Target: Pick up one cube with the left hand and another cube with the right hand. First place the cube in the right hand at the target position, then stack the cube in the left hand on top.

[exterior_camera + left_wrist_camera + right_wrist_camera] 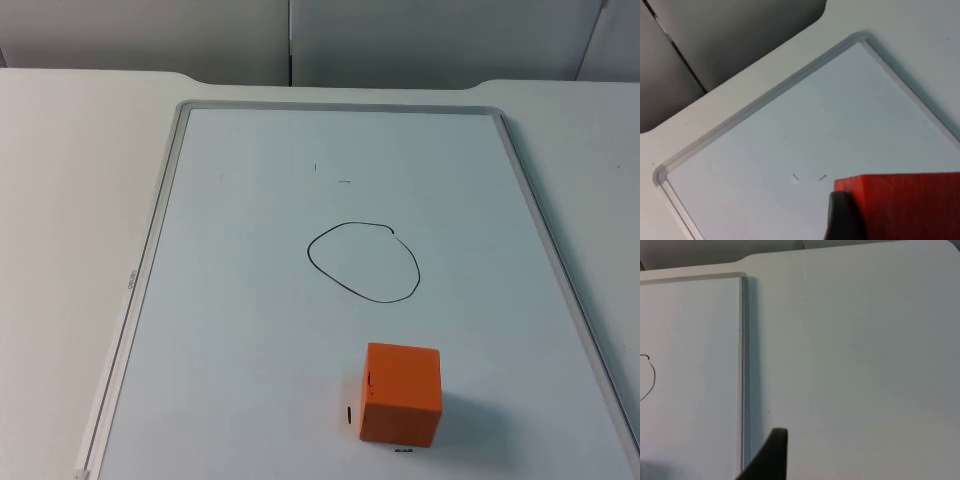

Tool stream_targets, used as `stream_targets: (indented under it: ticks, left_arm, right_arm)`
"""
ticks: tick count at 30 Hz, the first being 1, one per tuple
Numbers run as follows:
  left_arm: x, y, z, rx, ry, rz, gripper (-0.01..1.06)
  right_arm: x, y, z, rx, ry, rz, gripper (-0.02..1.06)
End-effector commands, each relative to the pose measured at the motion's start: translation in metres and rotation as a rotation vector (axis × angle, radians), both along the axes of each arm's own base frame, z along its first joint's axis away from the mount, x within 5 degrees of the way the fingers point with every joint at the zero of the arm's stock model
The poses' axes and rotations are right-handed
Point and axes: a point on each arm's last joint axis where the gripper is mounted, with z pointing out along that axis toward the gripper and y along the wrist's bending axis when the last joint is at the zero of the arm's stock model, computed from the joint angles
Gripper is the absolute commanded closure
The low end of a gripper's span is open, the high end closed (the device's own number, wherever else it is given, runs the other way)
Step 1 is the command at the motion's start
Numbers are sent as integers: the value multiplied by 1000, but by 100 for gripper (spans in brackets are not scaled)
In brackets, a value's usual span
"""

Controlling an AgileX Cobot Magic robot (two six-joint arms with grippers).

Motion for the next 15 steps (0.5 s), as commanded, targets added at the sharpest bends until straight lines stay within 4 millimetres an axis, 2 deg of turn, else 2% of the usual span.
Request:
stream_targets:
  ticks: [1, 3, 6, 8, 9, 10, 12, 13, 15]
  left_arm:
    - [-16, 2, 19, -33, -13, -56, 93]
    - [-22, 3, 25, -63, -12, -72, 93]
    - [-44, 13, 42, -109, -46, -86, 93]
    - [-57, 21, 40, -111, -54, -82, 93]
    - [-57, 21, 40, -111, -54, -82, 93]
    - [-69, 30, 40, -115, -76, -69, 93]
    - [-83, 40, 25, -124, -95, -47, 93]
    - [-83, 40, 25, -124, -95, -47, 93]
    - [-102, 53, 13, -146, -125, -25, 93]
  right_arm:
    - [0, 0, -1, 2, -7, -4, 0]
    - [0, 0, -1, 2, -7, -4, 0]
    - [0, 0, -1, 2, -7, -4, 0]
    - [0, 0, -1, 0, -7, -3, 0]
    - [0, 0, -1, 0, -7, -3, 0]
    - [0, 0, -1, 0, -7, -3, 0]
    - [0, 0, -1, 0, -7, -3, 0]
    - [0, 0, -1, 0, -7, -3, 0]
    - [0, 0, -1, 0, -7, -3, 0]
